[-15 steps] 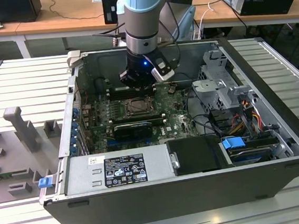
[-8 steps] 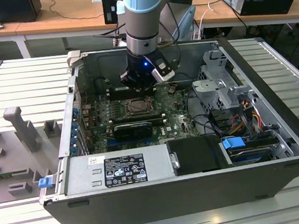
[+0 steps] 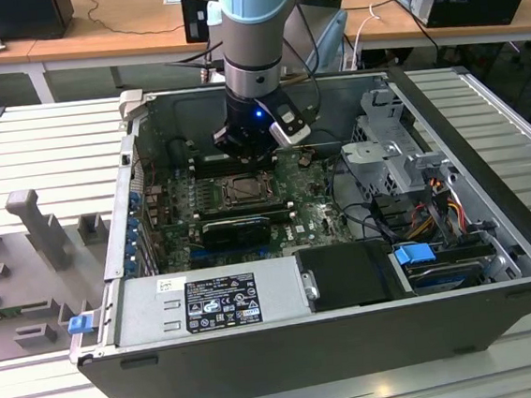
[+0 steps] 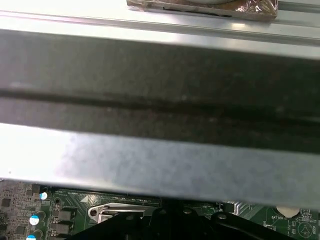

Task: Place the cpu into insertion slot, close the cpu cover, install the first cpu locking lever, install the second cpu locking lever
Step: 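Install the first cpu locking lever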

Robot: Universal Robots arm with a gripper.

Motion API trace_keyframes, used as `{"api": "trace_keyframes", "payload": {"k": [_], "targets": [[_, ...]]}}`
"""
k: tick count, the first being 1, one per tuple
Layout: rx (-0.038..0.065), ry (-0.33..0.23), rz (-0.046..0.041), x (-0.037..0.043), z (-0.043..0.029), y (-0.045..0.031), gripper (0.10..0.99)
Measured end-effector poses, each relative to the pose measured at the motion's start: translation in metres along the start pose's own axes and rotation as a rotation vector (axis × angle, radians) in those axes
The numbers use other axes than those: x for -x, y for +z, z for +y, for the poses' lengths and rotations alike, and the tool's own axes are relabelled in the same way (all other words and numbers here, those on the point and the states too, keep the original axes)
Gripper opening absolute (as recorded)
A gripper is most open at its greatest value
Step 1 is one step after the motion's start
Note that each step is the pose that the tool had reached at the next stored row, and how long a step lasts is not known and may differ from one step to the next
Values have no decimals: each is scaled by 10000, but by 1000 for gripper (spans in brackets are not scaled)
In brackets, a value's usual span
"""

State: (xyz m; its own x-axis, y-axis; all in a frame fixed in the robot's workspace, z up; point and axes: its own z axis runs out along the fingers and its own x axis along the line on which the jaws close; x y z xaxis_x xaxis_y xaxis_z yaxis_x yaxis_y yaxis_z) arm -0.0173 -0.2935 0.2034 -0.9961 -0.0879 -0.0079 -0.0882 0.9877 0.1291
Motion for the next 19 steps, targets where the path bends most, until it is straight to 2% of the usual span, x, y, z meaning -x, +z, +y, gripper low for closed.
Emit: {"api": "trace_keyframes", "payload": {"k": [9,13,19], "targets": [[-24,0,2,0,0,6,106],[-169,1,15,0,-2,13,106],[-174,1,15,0,2,-11,106]]}}
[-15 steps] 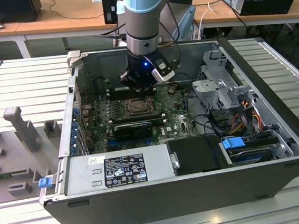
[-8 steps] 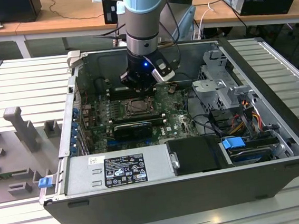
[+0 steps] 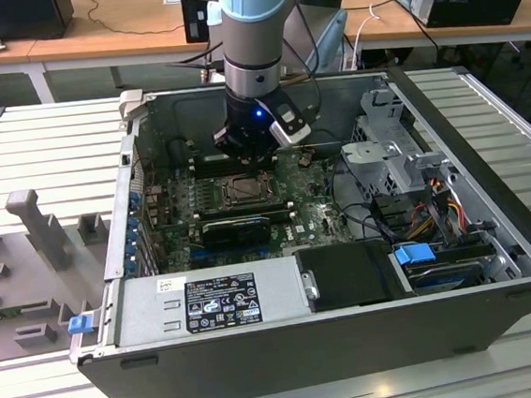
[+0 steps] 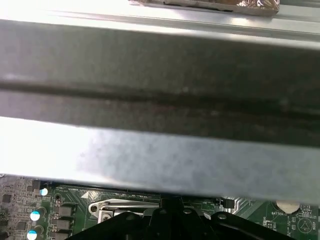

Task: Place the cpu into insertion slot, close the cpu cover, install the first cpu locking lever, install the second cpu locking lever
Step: 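Install the first cpu locking lever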

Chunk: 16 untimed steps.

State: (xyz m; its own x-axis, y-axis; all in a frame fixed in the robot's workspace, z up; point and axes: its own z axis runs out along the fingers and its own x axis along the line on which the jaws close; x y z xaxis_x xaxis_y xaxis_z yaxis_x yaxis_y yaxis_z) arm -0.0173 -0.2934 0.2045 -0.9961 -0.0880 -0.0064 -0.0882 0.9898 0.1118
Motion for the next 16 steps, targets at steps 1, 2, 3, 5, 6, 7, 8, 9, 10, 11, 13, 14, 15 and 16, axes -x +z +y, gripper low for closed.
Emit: {"api": "trace_keyframes", "payload": {"k": [1,2,3,5,6,7,8,9,10,11,13,14,15,16], "targets": [[-1,0,0,0,0,0,106],[-2,0,0,0,0,0,106],[-6,-1,1,0,0,-2,106],[-16,0,1,0,0,-2,106],[-58,3,6,-1,1,-1,106],[-101,2,10,-1,2,1,106],[-145,1,14,0,3,5,106],[-184,1,18,0,4,10,106],[-233,1,23,0,7,17,106],[-261,1,26,1,10,22,106],[-293,1,30,1,16,31,106],[-290,0,29,2,20,37,106],[-251,0,25,2,20,40,106],[-199,0,18,2,21,43,106]]}}
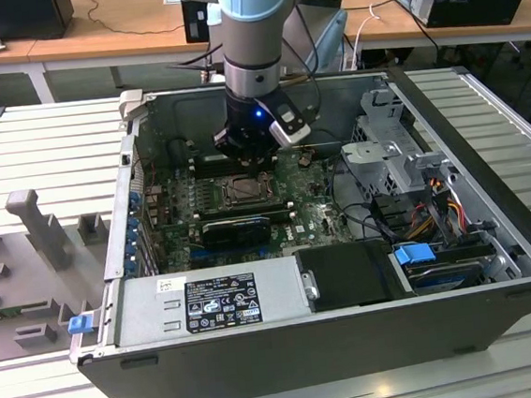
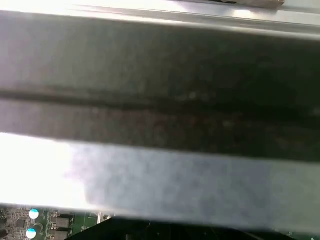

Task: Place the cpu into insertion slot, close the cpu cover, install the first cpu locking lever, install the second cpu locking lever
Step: 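Install the first cpu locking lever, then install the second cpu locking lever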

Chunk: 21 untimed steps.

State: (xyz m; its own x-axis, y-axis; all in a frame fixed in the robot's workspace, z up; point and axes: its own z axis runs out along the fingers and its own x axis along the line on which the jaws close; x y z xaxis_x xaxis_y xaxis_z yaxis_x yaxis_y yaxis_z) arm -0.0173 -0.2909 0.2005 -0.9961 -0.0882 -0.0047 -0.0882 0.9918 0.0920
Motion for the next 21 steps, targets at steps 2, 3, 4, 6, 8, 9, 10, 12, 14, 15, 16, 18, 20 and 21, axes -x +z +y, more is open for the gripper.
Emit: {"api": "trace_keyframes", "payload": {"k": [2,3,4,6,8,9,10,12,14,15,16,18,20,21], "targets": [[156,0,-14,0,1,2,106],[166,0,-15,0,2,0,106],[172,1,-18,1,4,-10,106],[164,0,-14,1,13,-130,106],[159,0,-13,1,19,-192,106],[160,-2,-15,1,16,-195,106],[161,-1,-14,0,4,-197,106],[159,-1,-13,-3,-25,-200,106],[159,0,-13,-4,-40,-201,106],[158,0,-13,-6,-56,-203,106],[159,0,-13,-6,-61,-203,106],[158,0,-13,-7,-71,-204,106],[159,0,-14,-8,-78,-205,106],[159,0,-14,-8,-83,-205,106]]}}
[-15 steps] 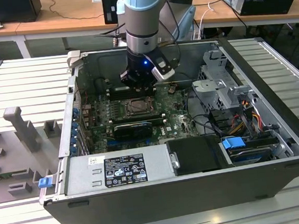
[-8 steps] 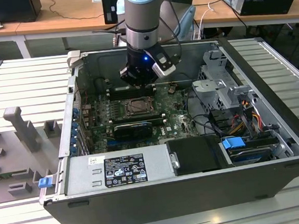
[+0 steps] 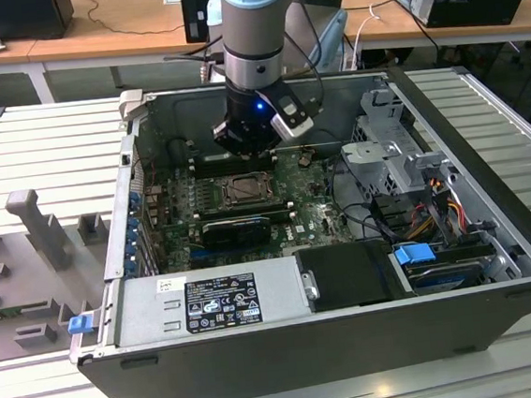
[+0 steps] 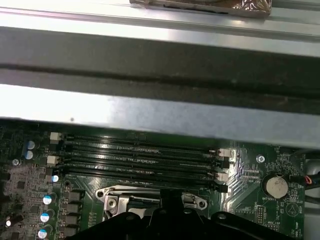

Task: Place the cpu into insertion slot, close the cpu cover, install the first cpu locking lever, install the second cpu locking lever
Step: 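Install the second cpu locking lever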

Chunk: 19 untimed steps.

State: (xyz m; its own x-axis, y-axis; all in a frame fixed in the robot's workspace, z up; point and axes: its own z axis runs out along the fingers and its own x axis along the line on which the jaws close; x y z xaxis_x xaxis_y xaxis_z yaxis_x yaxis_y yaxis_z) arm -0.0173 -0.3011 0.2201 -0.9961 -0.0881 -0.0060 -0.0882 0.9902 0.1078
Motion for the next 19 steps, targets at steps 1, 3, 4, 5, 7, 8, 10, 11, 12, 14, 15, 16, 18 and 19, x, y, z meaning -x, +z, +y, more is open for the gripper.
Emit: {"api": "trace_keyframes", "payload": {"k": [1,3,4,5,7,8,10,11,12,14,15,16,18,19], "targets": [[0,0,0,0,-4,0,106],[0,0,1,-4,-45,-5,106],[-2,1,2,-5,-51,-9,106],[-3,2,2,-5,-50,-16,106],[-1,1,1,-5,-49,-29,106],[-1,0,0,-4,-48,-36,106],[1,0,0,-4,-49,-37,106],[-1,0,1,-5,-50,-39,106],[0,1,1,-5,-51,-40,106],[0,-1,1,-5,-54,-41,106],[-1,1,1,-5,-57,-42,106],[-3,1,2,-6,-57,-48,106],[-1,0,1,-5,-56,-63,106],[2,0,-1,-5,-56,-66,106]]}}
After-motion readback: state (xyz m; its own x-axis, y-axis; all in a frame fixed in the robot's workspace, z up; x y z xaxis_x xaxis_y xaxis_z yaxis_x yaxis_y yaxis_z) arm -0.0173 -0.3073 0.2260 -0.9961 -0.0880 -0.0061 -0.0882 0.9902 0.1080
